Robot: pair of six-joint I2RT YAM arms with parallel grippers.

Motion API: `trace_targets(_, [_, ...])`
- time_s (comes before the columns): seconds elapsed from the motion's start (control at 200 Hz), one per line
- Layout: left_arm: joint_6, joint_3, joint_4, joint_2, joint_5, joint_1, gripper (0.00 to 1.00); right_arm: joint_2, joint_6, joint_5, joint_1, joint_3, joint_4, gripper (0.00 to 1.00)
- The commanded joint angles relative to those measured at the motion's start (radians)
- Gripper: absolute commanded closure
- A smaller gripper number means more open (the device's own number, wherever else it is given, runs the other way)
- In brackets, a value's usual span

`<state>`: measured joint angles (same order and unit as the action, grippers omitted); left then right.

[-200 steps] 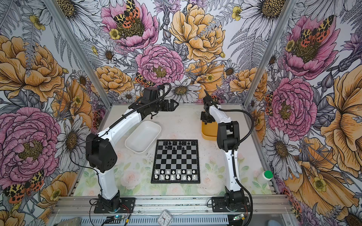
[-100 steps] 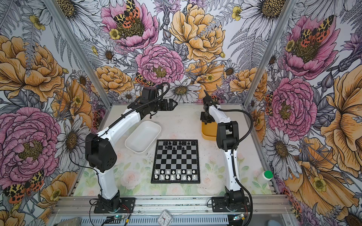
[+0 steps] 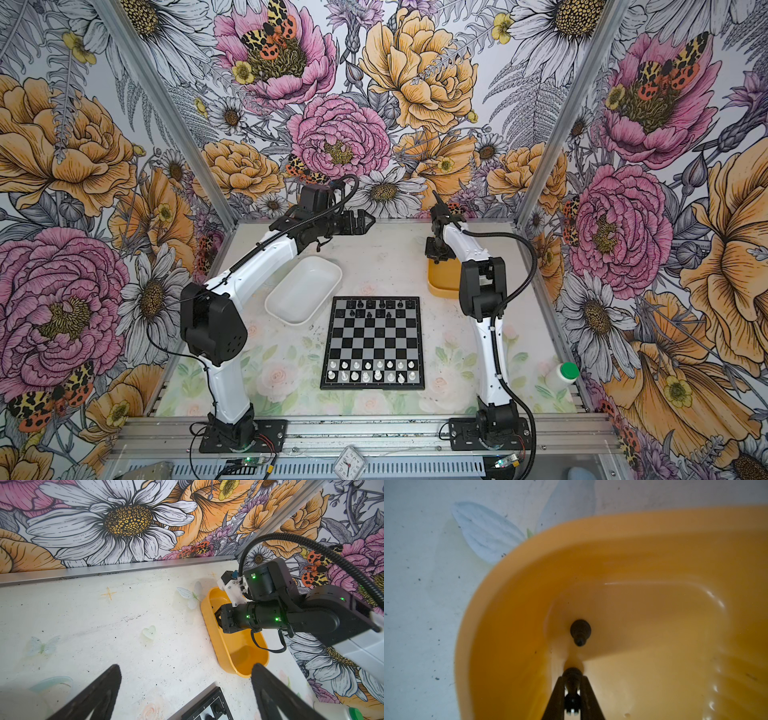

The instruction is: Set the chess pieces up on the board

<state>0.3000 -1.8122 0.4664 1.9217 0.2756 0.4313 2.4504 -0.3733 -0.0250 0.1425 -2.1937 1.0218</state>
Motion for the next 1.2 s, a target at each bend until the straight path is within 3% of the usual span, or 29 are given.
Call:
trace_targets(0.0, [-0.002, 0.019, -0.017, -0.044, 0.02, -0.011, 0.01, 0.0, 0.003, -0.003, -0.005, -0.025, 0.012, 0.86])
trace_targets(0.34, [-0.018, 0.093, -0.018, -0.092, 0.0, -0.026, 0.01, -0.128, 0.026, -0.039, 0.005, 0.048, 0.036, 0.87])
trace_targets(0.575, [-0.03, 0.208, -0.022, -0.228, -0.034, -0.06, 0.01, -0.236, 0.031, -0.058, 0.037, 0.104, 0.052, 0.87])
trace_targets(0.956, [-0.038, 0.516, -0.005, -0.538, -0.07, -0.168, 0.01, -0.359, 0.017, -0.076, 0.185, 0.115, 0.096, 0.87])
trace_targets(1.191, [0.004, 0.682, 0.069, -0.77, -0.127, -0.181, 0.01, -0.398, 0.001, -0.049, 0.301, 0.138, 0.101, 0.87])
